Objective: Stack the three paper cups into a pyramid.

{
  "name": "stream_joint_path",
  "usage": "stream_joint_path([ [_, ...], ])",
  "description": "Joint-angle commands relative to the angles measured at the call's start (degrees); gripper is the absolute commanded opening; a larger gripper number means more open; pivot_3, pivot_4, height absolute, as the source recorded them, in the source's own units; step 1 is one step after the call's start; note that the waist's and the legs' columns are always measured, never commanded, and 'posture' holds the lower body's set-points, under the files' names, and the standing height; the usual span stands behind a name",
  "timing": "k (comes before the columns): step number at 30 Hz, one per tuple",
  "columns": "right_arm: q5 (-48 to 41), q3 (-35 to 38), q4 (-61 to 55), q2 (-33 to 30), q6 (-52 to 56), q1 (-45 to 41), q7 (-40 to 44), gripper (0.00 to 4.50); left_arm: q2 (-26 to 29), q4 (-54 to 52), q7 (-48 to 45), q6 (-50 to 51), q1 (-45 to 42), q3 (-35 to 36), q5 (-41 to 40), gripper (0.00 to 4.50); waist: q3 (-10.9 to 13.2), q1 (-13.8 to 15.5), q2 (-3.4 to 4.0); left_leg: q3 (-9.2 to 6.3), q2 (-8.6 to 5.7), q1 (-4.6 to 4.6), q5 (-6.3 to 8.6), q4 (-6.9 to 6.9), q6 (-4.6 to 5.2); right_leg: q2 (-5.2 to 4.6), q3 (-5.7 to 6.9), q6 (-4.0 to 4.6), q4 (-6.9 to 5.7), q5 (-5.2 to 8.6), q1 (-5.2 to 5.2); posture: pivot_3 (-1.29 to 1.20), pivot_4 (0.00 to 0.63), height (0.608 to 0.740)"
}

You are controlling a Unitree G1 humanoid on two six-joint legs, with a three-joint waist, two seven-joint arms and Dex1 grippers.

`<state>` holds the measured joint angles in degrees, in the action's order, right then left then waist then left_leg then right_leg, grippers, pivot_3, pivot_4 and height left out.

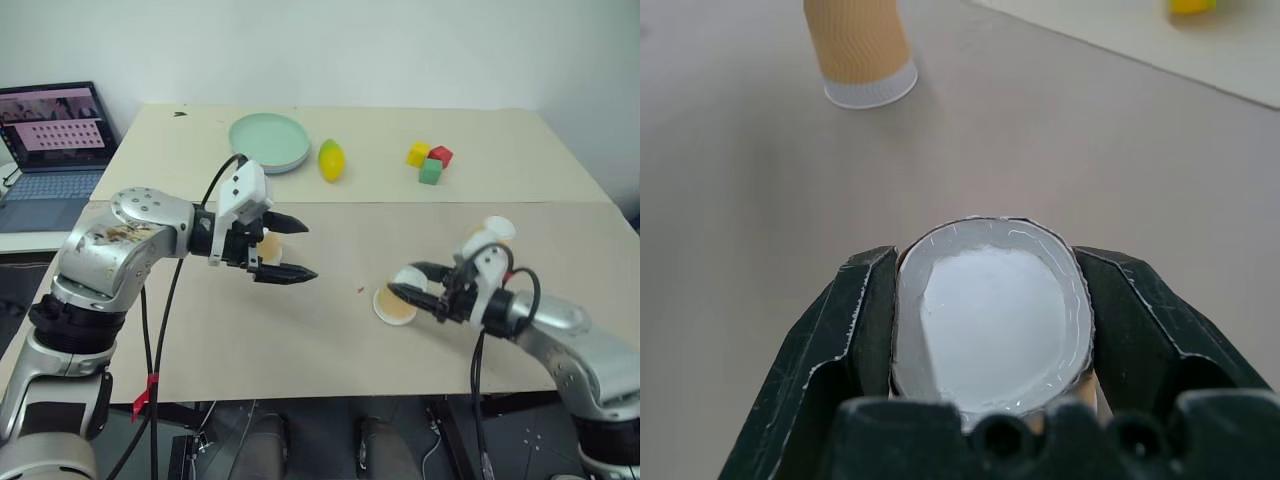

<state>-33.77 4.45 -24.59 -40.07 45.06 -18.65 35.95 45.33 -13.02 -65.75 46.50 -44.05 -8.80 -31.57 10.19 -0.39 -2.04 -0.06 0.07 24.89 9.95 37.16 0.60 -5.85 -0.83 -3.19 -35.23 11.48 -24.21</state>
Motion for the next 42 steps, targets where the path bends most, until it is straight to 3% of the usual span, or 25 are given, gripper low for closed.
stream_joint_path([
  [1, 0.76, -3.31, 3.48, 0.39, 0.96, -7.66, 2.11, 2.52, 0.08, -0.74, -0.15, -1.0, -0.77, 0.87, 0.23, 4.5, 0.0, -0.23, 0.0, -0.01, 0.03, -0.03, 0.0, 0.0, 0.0, 0.04, 0.0, 0.01, -0.02, 0.0, 0.02, 0.0, 0.15, 0.739],
  [9, 8.91, -13.7, 22.87, 9.49, -5.97, -21.69, 5.81, 2.52, 0.61, -2.87, 1.35, 0.11, 0.72, 2.34, -0.44, 4.5, 0.0, -0.57, 0.0, 0.0, 0.1, -0.03, 0.0, 0.0, 0.0, 0.13, -0.02, 0.14, -0.03, -0.09, 0.0, 0.0, 0.15, 0.739],
  [15, 15.34, -18.1, 35.73, 14.79, -13.32, -26.45, 9.38, 2.52, 1.59, -4.91, 3.04, 1.42, 2.59, 4.0, -1.19, 4.5, 0.0, -0.57, 0.01, 0.0, 0.13, -0.02, 0.0, -0.02, 0.0, 0.17, -0.03, 0.18, -0.06, -0.11, -0.06, 0.0, 0.15, 0.739],
  [22, 19.23, -18.74, 41.0, 17.36, -17.1, -27.68, 11.45, 2.52, 1.7, -6.41, 4.15, 2.4, 3.68, 4.86, -1.58, 4.5, 0.0, -0.62, 0.01, 0.0, 0.21, -0.22, 0.0, -0.02, -0.01, 0.25, -0.04, 0.18, -0.2, -0.11, 0.04, 0.0, 0.15, 0.739],
  [23, 19.68, -18.8, 41.25, 17.5, -17.3, -27.57, 11.69, 3.45, 1.63, -6.48, 4.27, 2.51, 3.71, 4.94, -1.64, 4.5, 0.0, -0.63, 0.01, 0.0, 0.23, -0.25, 0.0, -0.02, -0.02, 0.28, -0.05, 0.18, -0.24, -0.11, 0.04, 0.0, 0.15, 0.739],
  [24, 20.19, -18.58, 40.79, 17.5, -17.34, -27.28, 11.31, 3.64, 1.49, -6.37, 4.3, 2.5, 3.69, 4.92, -1.67, 4.5, 0.0, -0.64, 0.01, 0.01, 0.27, -0.27, 0.0, -0.01, -0.03, 0.31, -0.06, 0.18, -0.28, -0.1, 0.03, 0.0, 0.15, 0.739],
  [26, 19.91, -17.61, 38.6, 16.76, -16.03, -26.63, 11.82, 4.26, 1.29, -6.0, 4.25, 2.11, 3.63, 4.55, -1.43, 4.5, 0.01, -0.64, 0.01, 0.02, 0.31, -0.28, -0.01, -0.01, -0.04, 0.37, -0.08, 0.2, -0.35, -0.1, 0.0, 0.0, 0.15, 0.739],
  [35, 8.69, -4.87, 25.18, 10.42, -2.35, -25.24, 13.73, 4.26, -0.4, -4.28, 3.66, 0.48, 2.92, 2.87, -0.3, 4.5, 0.02, -0.3, 0.02, 0.02, 0.34, -0.26, -0.01, -0.02, -0.05, 0.4, -0.09, 0.31, -0.53, -0.03, -0.1, 0.0, 0.15, 0.739],
  [39, 5.44, 4.8, 18.79, -0.7, 0.28, -20.57, 15.79, 4.26, -1.2, -3.38, 3.11, -0.13, 2.25, 2.23, 0.11, 4.5, 0.03, 0.32, 0.01, 0.01, 0.35, -0.24, 0.0, -0.03, -0.05, 0.4, -0.06, 0.3, -0.48, 0.0, -0.07, 0.0, 0.15, 0.739],
  [42, 6.8, 11.72, 20.37, -6.34, -0.82, -17.39, 12.1, 4.26, -1.47, -2.88, 2.95, -0.67, 2.05, 1.89, 0.33, 4.5, 0.03, 0.55, 0.01, 0.07, 0.32, -0.21, 0.01, -0.02, -0.06, 0.36, -0.07, 0.31, -0.41, 0.01, -0.07, 0.0, 0.15, 0.739],
])
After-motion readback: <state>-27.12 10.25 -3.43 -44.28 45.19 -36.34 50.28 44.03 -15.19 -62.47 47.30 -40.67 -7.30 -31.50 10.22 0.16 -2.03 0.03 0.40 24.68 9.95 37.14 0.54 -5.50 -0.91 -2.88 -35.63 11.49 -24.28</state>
